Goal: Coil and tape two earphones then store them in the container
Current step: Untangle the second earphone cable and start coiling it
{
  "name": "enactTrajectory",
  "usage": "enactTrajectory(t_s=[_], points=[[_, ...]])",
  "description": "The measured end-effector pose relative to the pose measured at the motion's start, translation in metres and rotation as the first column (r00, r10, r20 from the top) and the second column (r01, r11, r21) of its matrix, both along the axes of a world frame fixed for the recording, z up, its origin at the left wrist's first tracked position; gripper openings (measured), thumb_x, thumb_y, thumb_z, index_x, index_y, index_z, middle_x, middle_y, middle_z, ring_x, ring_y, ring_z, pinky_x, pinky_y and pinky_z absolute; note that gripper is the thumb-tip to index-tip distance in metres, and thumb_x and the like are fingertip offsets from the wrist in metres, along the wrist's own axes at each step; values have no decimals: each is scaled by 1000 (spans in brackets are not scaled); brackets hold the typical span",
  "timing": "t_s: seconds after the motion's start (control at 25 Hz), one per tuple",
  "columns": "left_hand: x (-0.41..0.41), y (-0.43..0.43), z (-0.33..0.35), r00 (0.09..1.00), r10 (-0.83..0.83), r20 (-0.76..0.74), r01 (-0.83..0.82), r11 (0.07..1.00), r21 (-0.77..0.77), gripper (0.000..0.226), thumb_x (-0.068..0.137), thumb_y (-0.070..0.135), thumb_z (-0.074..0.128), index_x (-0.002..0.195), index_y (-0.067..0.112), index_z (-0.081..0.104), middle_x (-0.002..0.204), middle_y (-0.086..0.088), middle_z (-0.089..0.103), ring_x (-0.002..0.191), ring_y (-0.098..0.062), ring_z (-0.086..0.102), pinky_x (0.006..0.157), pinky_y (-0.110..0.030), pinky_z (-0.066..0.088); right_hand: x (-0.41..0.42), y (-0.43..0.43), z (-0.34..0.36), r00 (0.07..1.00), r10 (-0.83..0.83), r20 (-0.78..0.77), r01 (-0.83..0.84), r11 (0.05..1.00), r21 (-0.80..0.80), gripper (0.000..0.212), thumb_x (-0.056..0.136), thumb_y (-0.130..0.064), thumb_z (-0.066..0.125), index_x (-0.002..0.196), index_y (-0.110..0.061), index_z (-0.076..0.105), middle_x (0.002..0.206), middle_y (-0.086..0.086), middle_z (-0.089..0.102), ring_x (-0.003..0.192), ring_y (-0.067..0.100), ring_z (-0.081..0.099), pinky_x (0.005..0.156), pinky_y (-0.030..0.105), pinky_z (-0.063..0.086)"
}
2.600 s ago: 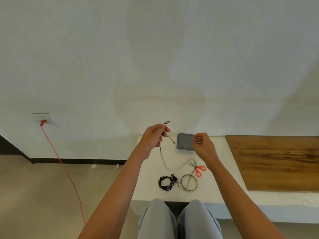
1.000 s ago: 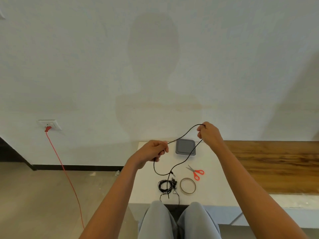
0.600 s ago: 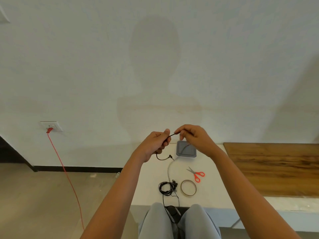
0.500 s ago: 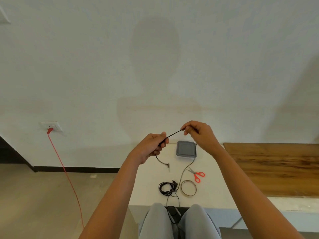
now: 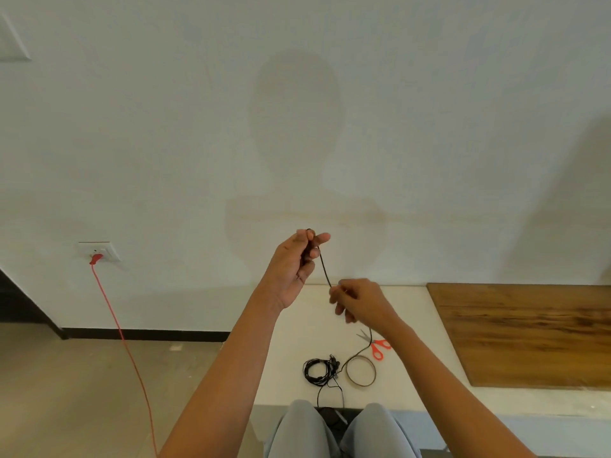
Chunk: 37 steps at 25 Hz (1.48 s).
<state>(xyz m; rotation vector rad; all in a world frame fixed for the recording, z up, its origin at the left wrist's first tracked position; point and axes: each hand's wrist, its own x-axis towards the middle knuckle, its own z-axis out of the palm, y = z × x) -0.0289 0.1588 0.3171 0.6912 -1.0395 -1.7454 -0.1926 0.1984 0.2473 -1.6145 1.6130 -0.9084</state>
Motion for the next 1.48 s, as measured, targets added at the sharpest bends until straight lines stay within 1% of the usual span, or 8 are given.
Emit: enactTrajectory(t_s=[0.36,0.52,0.68,0.8,0.92,1.04,1.24,1.48], points=[[0,-12,-31,935,131,330,-32,957,-289,27,100,21,46,100,-3,57,114,-8,70,110,-18,66,78,-21,55,21,40,51,928,332,171,-331,943,-34,20,93,-16,56,83,-1,63,64,11,67,50,19,60,52,27,50],[3,-10,-35,933,5,360,114,944,-310,27,98,26,49,92,6,65,91,-4,73,107,-25,66,81,-35,54,15,26,72,959,284,-14,-283,949,-136,23,94,-13,50,76,-7,64,57,2,62,47,13,55,51,21,46],[2,-10,-28,934,43,355,40,974,-223,24,99,28,47,88,14,64,104,-5,74,110,-17,66,83,-46,49,4,24,58,927,334,-169,-344,939,-27,24,88,-19,52,68,-13,65,58,3,61,52,8,51,56,26,43],[2,-9,-23,905,67,421,44,968,-248,24,100,27,46,85,16,62,107,-6,74,108,-9,66,83,-40,50,9,33,42,862,452,-227,-449,891,70,24,89,-25,53,75,-12,66,68,7,66,57,10,58,60,29,49],[0,1,-25,853,8,522,181,934,-309,28,100,22,47,79,15,64,81,2,74,76,-3,68,67,-16,48,7,25,48,929,345,-137,-357,931,-77,18,90,-19,57,78,-7,64,69,9,65,59,7,59,61,32,50],[1,9,-28,823,-64,565,248,935,-254,33,102,19,43,78,14,65,64,8,69,66,-5,66,66,-20,43,-3,9,63,966,202,-164,-235,946,-221,17,90,-21,60,79,-10,66,65,3,66,56,8,54,57,28,45],[5,13,-26,906,-194,376,235,970,-64,36,103,20,36,76,10,58,65,-3,67,83,-25,73,94,-56,48,-18,-18,68,993,61,99,-35,968,-247,8,83,-23,72,78,-18,71,70,2,67,59,12,54,54,21,46],[1,16,-8,969,-244,46,246,969,-34,33,102,12,37,73,9,53,78,-11,72,85,-25,72,87,-57,53,-1,-20,10,907,23,420,-21,1000,-9,20,93,-7,55,80,-11,70,60,2,59,49,11,47,52,25,40]])
